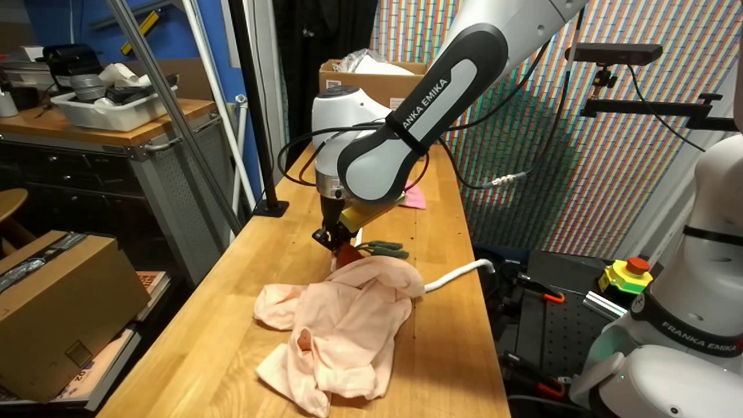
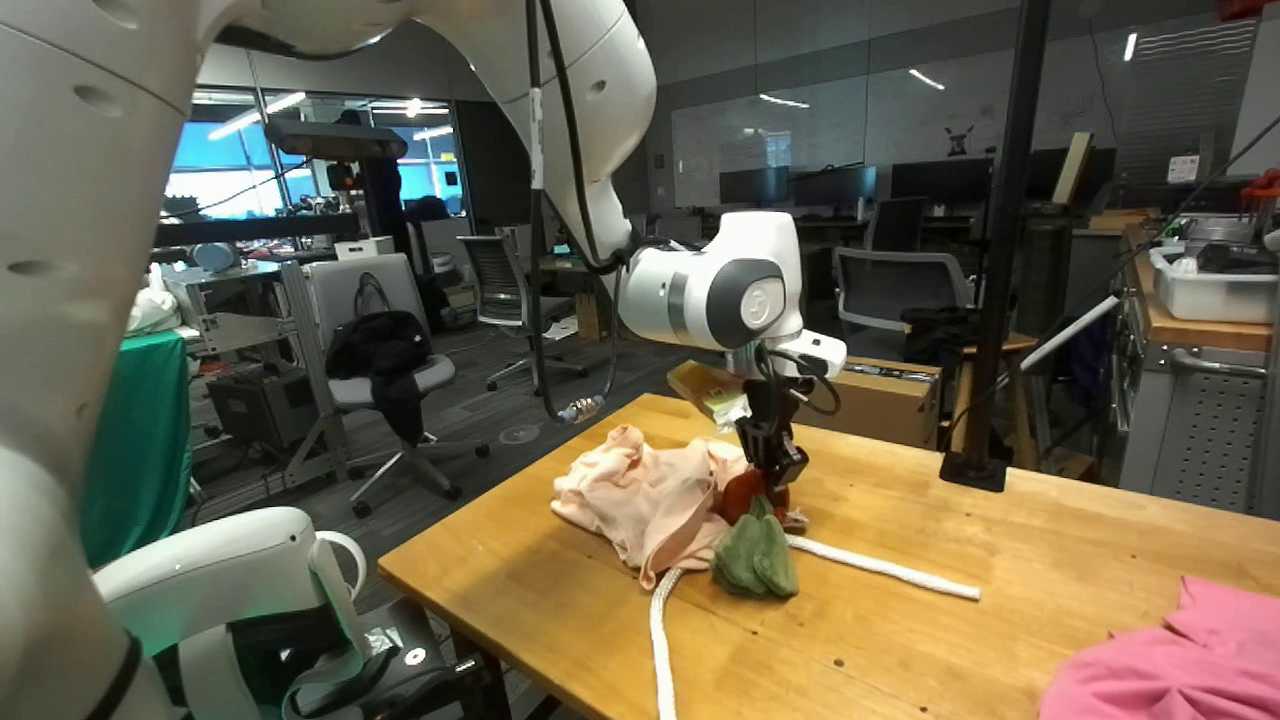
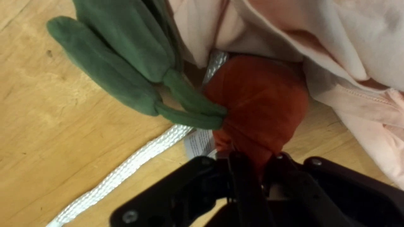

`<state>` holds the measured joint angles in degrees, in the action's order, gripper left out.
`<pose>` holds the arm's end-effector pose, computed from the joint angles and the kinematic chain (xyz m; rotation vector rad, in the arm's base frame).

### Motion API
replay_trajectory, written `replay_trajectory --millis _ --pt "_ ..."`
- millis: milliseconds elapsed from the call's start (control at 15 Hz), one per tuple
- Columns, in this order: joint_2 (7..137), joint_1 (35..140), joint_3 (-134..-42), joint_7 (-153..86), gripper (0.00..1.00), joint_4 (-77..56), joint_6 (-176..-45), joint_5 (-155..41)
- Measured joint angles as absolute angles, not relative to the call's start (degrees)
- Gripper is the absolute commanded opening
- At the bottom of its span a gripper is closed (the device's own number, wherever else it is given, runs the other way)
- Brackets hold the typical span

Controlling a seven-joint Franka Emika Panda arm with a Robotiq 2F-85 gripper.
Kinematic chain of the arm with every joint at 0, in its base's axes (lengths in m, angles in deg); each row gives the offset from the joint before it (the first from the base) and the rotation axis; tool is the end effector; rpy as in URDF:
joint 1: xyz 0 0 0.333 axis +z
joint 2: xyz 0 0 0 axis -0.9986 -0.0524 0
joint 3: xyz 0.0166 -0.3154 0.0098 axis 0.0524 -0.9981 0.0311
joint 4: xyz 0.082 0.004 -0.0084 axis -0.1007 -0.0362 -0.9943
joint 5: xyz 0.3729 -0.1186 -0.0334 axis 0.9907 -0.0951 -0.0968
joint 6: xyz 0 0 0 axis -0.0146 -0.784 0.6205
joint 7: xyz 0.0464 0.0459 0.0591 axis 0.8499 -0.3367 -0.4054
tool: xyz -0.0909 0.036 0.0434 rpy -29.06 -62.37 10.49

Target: Move the pink t-shirt to the right, move the radish backwards, move the peach t-shirt to the left

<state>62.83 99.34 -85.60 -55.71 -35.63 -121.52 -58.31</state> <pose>0.5903 0.1147 0.2250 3.0853 -0.3446 0.0993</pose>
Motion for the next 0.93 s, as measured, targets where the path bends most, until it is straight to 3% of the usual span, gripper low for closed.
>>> replay_trajectory --millis 933 --pt "66.3 102.8 -93.7 -68.8 0.06 -29.7 -123.5 -77.4"
